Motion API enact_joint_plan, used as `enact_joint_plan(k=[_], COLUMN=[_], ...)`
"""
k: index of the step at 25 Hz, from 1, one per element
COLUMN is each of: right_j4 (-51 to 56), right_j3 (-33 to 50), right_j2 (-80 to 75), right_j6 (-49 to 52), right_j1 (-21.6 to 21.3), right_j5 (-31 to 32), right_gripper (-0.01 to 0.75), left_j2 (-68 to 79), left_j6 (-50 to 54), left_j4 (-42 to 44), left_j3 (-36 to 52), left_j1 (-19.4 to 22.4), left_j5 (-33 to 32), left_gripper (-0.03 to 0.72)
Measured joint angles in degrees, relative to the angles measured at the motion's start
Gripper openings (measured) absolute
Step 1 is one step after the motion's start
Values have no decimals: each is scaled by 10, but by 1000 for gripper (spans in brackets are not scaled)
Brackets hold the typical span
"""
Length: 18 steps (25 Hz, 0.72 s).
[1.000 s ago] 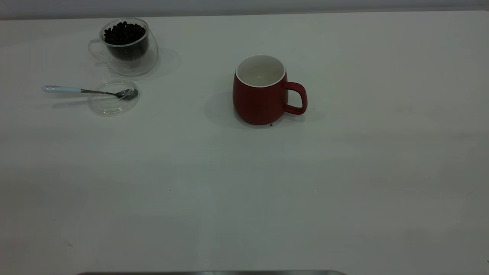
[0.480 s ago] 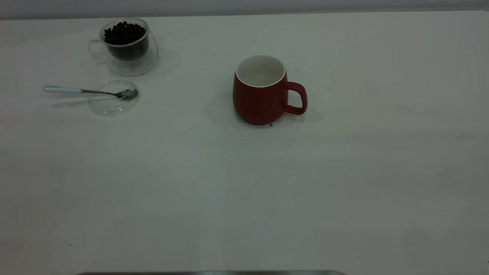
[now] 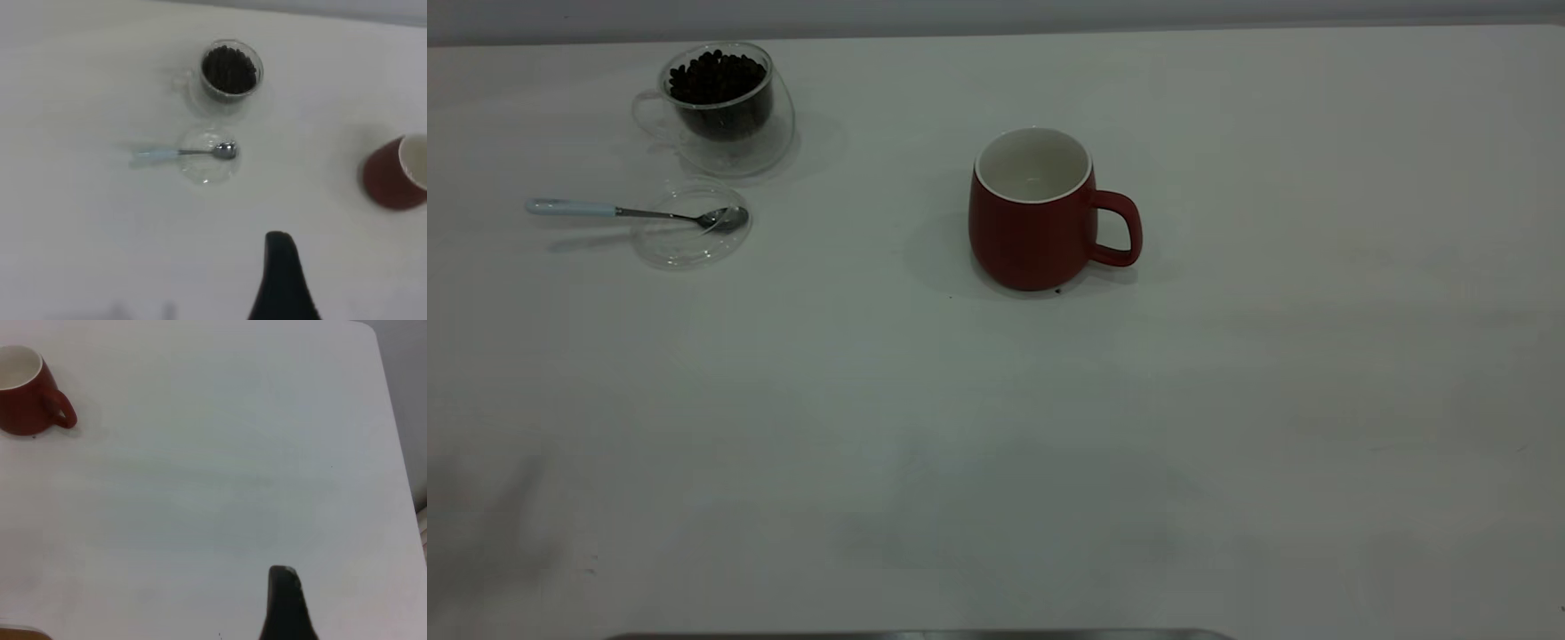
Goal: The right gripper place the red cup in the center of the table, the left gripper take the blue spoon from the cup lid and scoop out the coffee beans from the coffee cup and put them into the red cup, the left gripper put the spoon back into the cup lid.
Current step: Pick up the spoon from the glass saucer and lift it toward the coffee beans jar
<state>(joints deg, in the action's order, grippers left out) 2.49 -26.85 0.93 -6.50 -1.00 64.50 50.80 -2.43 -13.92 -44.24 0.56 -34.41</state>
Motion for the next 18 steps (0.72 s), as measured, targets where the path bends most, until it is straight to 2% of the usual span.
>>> enact_joint_plan(k=[3,7,12,15,18], right_j4=[0,0,0,0,0], right_j3=[0,0,0,0,0], right_j2=[0,0,0,0,0], right_j6=[0,0,0,0,0], right_j1=[0,0,0,0,0], right_j5=[0,0,0,0,0], right_gripper=[546,546,546,546,546], left_j2=[103,222,360,427,487], left_j6=[-11,-36,-64,-85,-128], left_j4=[-28,-48,-55,-68,-117], left_j3=[-22,-97,-222,-289,-338], left_j1=[0,0,16,49,100], left_j5=[35,25,-62,-109,-152], left_gripper=[586,586,586,586,586])
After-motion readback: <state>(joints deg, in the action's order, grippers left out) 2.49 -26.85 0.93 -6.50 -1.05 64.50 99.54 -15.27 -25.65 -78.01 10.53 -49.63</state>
